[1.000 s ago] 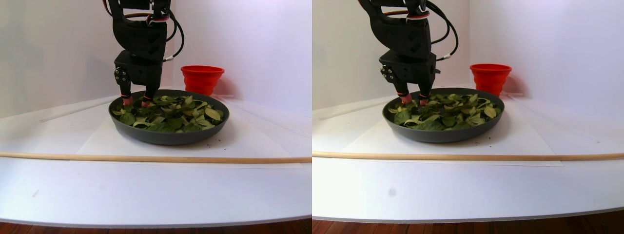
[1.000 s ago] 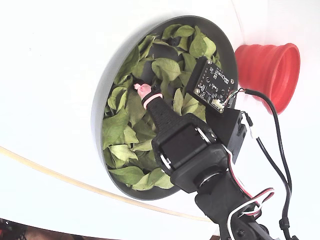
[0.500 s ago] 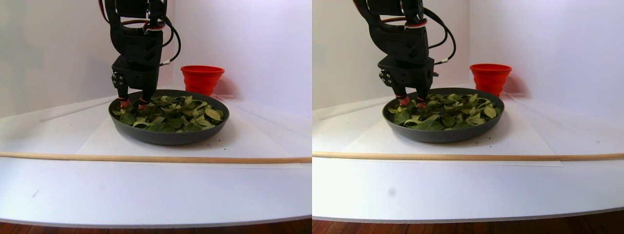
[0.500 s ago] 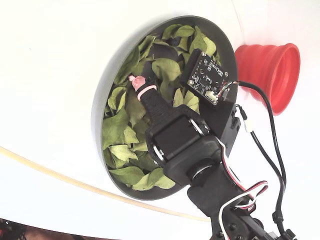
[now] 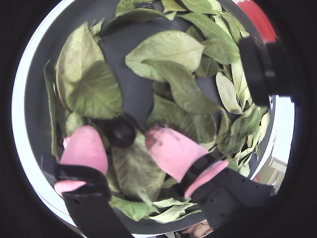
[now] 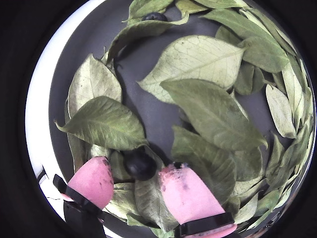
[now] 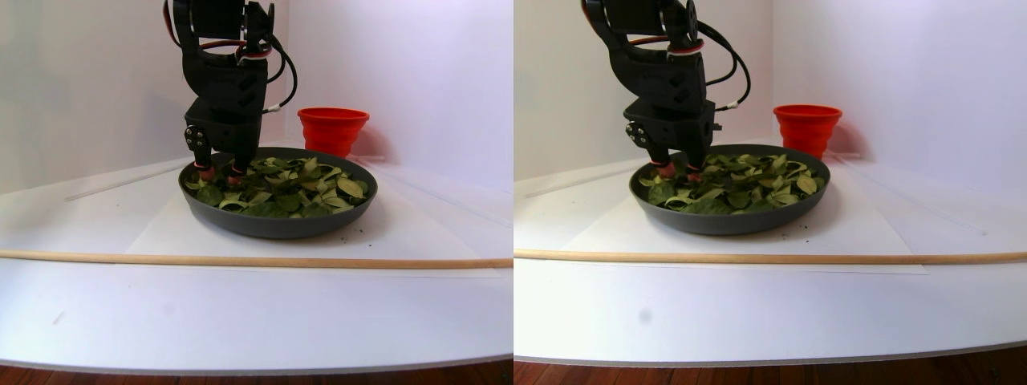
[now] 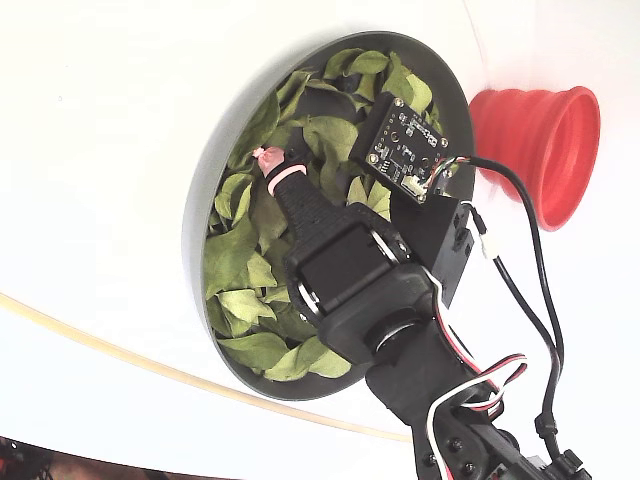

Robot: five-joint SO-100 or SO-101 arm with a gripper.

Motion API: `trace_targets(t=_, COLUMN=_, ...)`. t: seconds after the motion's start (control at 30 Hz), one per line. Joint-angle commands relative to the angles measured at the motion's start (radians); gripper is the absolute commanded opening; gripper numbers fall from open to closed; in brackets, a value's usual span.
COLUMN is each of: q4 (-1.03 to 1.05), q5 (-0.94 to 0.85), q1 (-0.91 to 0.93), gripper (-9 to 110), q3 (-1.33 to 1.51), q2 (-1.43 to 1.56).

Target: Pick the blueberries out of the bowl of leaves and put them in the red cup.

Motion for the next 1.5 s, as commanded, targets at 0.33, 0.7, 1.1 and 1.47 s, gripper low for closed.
trace_targets(t=0.33, q4=-0.075, q5=0.000, q1=0.006, gripper=16, q3=-0.037, q2=-0.037)
trace_targets(t=0.7, q4=-0.098, q5=-0.018, q1=0.017, gripper=11, q3=-0.043, q2=-0.066)
trace_targets(t=1.1, q4=-0.087, q5=-0.021, q1=0.026, gripper=10, q3=-0.028, q2=-0.035)
trace_targets(t=1.47, q4=-0.018, q5=-0.035, q1=0.038, gripper=10, q3=-0.008, q2=0.089)
